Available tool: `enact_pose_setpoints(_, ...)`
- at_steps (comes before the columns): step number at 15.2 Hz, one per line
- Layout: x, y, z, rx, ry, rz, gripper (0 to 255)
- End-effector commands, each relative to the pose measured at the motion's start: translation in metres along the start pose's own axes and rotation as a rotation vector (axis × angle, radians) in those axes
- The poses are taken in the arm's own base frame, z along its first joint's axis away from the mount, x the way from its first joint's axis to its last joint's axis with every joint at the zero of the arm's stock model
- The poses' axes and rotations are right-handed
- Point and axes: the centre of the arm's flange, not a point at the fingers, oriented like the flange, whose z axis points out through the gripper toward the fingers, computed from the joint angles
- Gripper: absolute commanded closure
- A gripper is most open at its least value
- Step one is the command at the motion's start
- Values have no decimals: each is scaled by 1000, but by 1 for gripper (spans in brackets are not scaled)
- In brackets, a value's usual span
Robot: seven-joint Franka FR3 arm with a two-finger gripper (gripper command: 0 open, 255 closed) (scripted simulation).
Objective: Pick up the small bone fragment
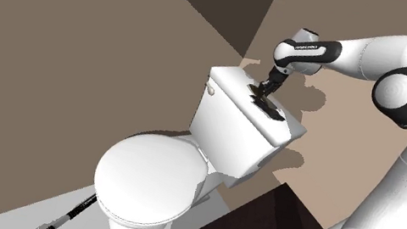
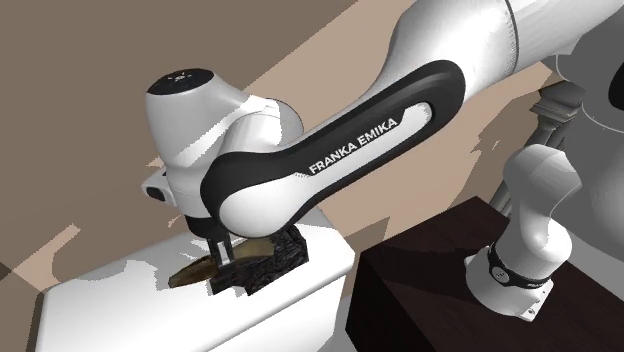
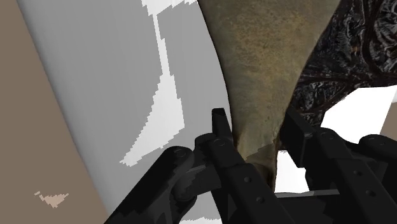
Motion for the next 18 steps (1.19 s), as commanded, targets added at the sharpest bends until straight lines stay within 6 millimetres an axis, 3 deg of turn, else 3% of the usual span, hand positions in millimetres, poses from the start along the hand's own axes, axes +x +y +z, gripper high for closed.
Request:
enact_pose_setpoints(1,-1,0,1,0,-2,0,255)
enact_pose_setpoints(16,5,2,-78,0,-2,0,255)
enact_pose_setpoints(18,5,2,-78,0,-2,0,255)
